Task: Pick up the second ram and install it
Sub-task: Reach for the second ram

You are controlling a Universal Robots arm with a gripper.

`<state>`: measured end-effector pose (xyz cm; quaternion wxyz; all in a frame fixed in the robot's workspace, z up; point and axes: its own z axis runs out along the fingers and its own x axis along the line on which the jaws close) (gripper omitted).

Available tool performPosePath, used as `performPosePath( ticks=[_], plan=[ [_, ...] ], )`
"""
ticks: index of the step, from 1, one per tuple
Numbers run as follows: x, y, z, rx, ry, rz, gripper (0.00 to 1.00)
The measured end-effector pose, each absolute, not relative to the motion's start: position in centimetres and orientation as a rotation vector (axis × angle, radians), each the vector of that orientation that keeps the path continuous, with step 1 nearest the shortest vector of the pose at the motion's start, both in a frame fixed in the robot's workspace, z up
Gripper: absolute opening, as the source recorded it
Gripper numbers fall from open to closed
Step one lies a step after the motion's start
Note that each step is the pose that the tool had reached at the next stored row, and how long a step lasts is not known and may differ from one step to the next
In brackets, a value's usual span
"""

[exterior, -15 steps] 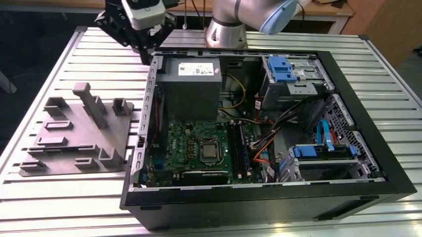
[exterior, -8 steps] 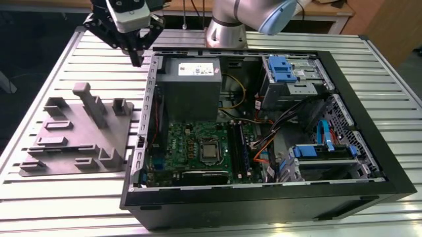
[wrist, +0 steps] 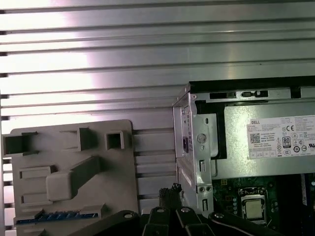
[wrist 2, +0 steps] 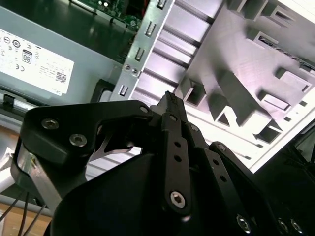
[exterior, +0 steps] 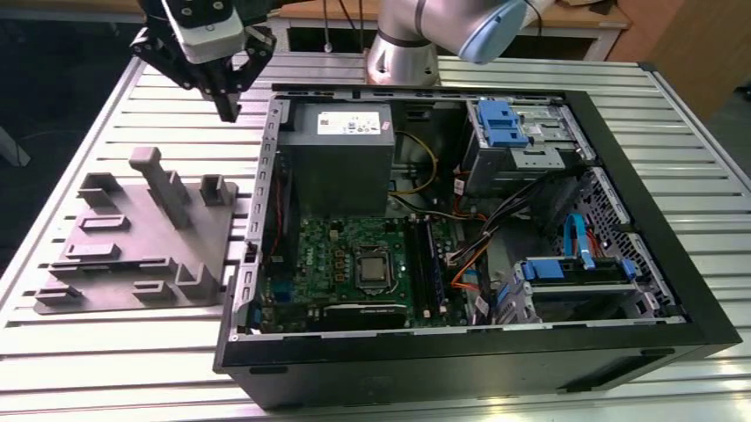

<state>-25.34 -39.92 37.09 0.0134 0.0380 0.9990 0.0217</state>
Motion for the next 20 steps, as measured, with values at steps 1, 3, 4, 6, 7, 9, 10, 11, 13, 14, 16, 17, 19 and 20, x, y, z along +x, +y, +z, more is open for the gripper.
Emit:
performPosePath(
  ticks=[1, 3, 4, 6, 7, 9, 10, 11, 13, 14, 16, 17, 19, 20],
  plan=[
    [-25.5, -39.9, 37.0, 0.119, 3.112, 0.068, 0.10],
    [-25.8, -39.9, 37.0, 0.119, 3.112, 0.068, 0.10],
    [-26.0, -39.9, 36.9, 0.120, 3.112, 0.068, 0.10],
    [-26.3, -39.9, 36.9, 0.121, 3.112, 0.068, 0.10],
    [-26.5, -39.9, 36.8, 0.121, 3.112, 0.068, 0.10],
    [-26.8, -40.0, 36.8, 0.122, 3.112, 0.068, 0.10],
    [-27.0, -40.0, 36.7, 0.123, 3.111, 0.068, 0.10],
    [-27.1, -40.0, 36.7, 0.123, 3.111, 0.068, 0.10],
    [-27.4, -40.0, 36.7, 0.124, 3.111, 0.068, 0.10],
    [-27.6, -40.0, 36.6, 0.124, 3.111, 0.068, 0.10],
    [-27.8, -40.0, 36.6, 0.125, 3.111, 0.068, 0.10],
    [-27.9, -40.0, 36.5, 0.126, 3.111, 0.068, 0.10],
    [-28.0, -40.1, 36.5, 0.126, 3.111, 0.068, 0.10],
    [-28.1, -40.1, 36.5, 0.127, 3.111, 0.068, 0.10]
  ],
)
